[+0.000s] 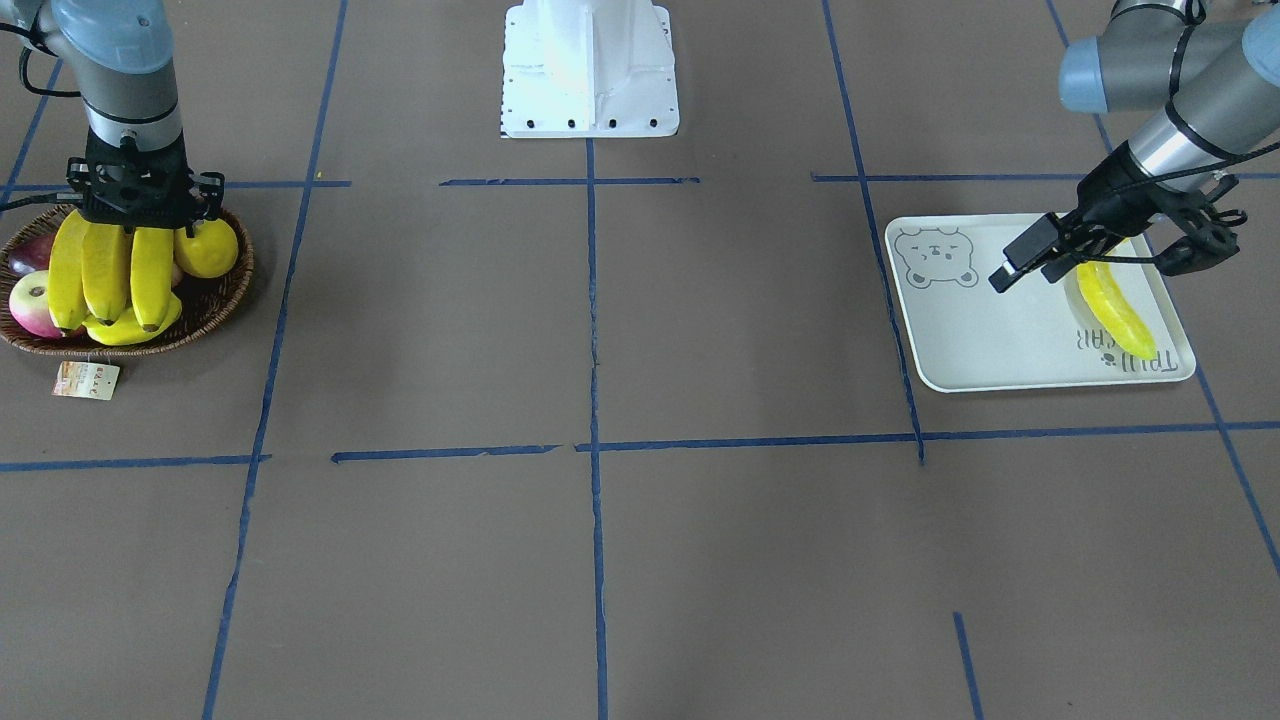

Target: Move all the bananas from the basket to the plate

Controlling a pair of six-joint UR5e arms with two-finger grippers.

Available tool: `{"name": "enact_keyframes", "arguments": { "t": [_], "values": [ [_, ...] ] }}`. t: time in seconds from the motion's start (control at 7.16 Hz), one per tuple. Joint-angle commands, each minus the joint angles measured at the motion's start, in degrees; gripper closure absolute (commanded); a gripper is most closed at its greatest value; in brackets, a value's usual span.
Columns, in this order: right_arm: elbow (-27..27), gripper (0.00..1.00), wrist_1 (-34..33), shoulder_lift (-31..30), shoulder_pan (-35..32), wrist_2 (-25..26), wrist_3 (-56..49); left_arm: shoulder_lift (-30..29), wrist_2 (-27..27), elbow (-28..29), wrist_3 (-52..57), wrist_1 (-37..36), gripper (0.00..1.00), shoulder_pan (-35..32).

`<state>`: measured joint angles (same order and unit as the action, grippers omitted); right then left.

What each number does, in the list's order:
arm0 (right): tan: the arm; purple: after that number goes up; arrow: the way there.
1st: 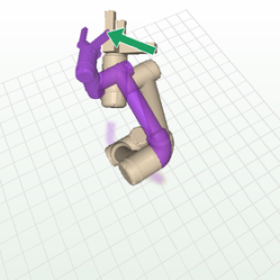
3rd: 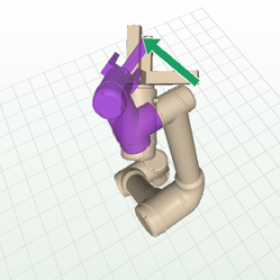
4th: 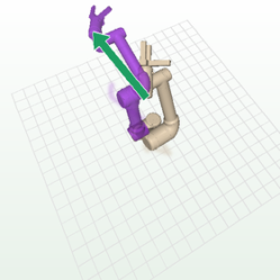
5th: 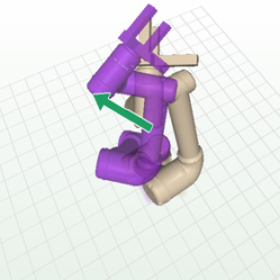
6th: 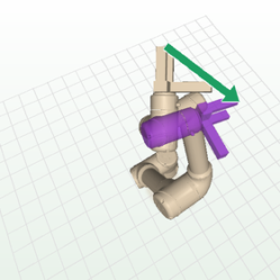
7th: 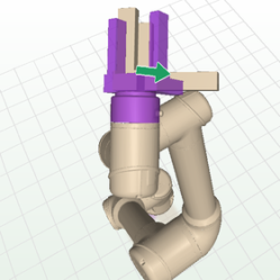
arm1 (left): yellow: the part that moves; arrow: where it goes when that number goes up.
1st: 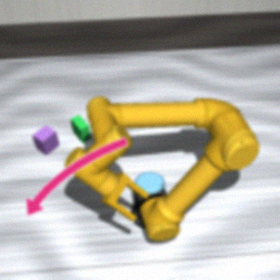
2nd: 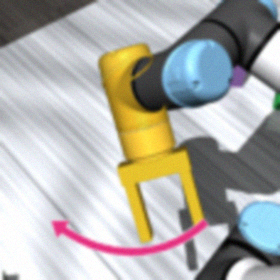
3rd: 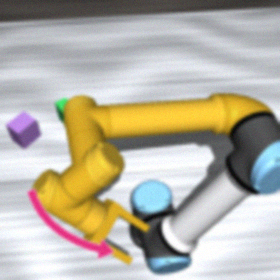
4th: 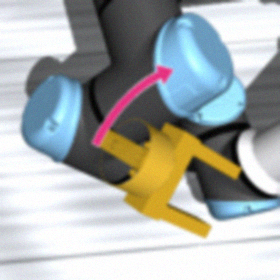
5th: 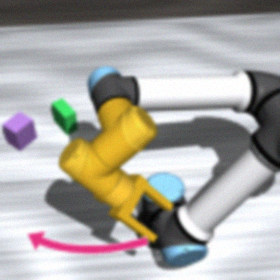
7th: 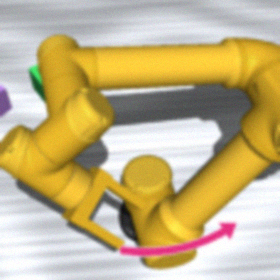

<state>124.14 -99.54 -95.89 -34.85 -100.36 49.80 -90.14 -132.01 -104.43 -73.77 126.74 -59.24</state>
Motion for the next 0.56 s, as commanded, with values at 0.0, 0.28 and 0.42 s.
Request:
{"name": "enact_keyframes", "arguments": {
  "t": [0.0, 0.28, 0.42],
  "values": [
    [-0.3, 0.45, -0.04, 0.0, -0.31, -0.01, 0.04, -0.04, 0.0, 0.01, 0.03, 0.0, 0.01, 0.0],
    [-0.3, 0.66, -0.04, 0.0, -1.1, -0.09, 0.21, 0.05, 0.0, 0.01, 0.03, 0.0, 0.01, 0.0],
    [-0.3, 0.76, -0.04, 0.0, -1.71, -0.53, 0.21, 0.05, 0.0, 0.01, 0.03, 0.0, 0.01, 0.0]
  ]
}}
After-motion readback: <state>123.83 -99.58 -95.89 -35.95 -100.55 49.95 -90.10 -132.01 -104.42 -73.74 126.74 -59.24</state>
